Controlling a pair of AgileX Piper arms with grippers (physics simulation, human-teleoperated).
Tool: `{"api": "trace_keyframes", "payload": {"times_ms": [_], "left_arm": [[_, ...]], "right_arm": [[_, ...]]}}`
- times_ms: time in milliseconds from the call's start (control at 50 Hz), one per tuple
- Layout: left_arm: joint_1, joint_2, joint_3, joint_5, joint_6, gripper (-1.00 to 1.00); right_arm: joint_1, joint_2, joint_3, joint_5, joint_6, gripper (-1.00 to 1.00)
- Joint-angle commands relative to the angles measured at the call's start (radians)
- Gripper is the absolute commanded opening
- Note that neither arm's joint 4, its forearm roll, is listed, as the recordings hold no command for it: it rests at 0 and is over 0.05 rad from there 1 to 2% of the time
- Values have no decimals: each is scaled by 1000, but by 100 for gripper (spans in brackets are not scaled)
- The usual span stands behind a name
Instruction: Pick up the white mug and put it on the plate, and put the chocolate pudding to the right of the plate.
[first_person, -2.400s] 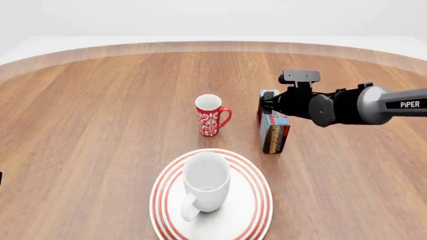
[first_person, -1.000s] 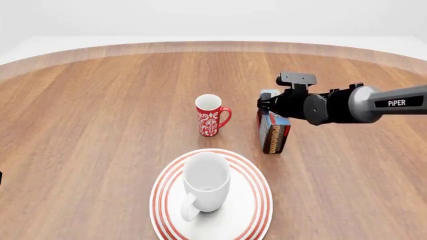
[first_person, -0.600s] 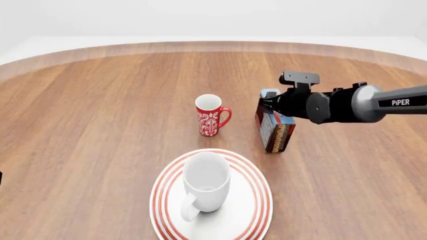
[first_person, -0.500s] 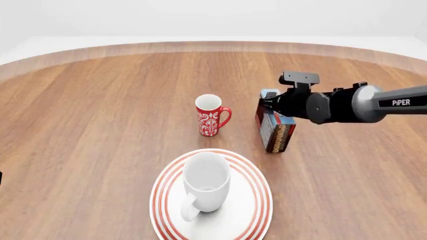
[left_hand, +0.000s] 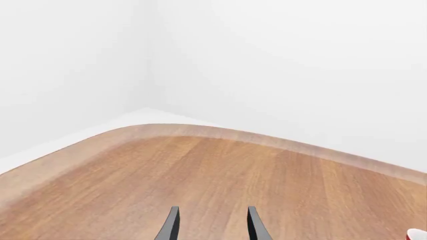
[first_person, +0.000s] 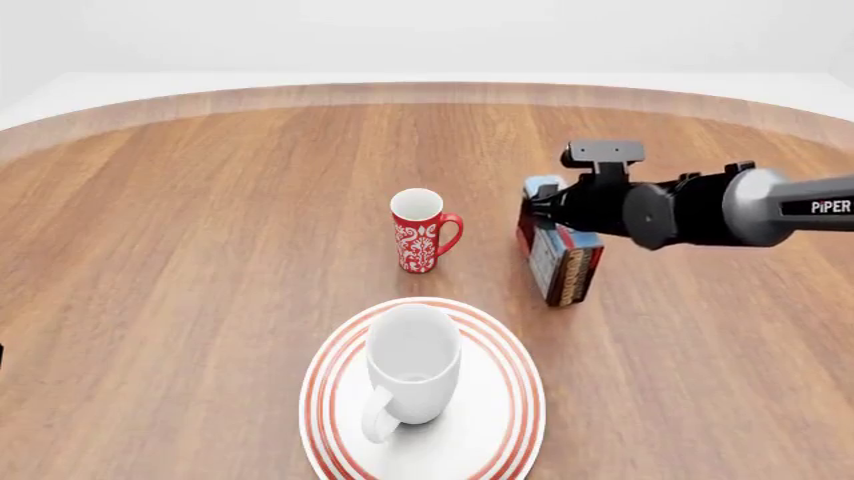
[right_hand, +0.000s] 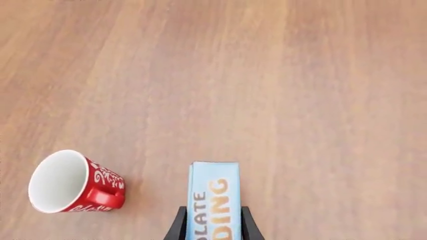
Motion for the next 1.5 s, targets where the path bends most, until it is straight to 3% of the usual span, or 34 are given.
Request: {"api": "trace_keyframes", "payload": {"times_ms": [20, 640, 1500], "left_arm": [[0, -9, 0, 9, -3, 100], [1, 31, 0, -32, -4, 100], [-1, -10, 1, 6, 3, 100]], "right_arm": [[-4, -46, 11, 12, 17, -100], [-11, -186, 48, 64, 14, -100], [-20, -422, 168, 131, 15, -100]]}}
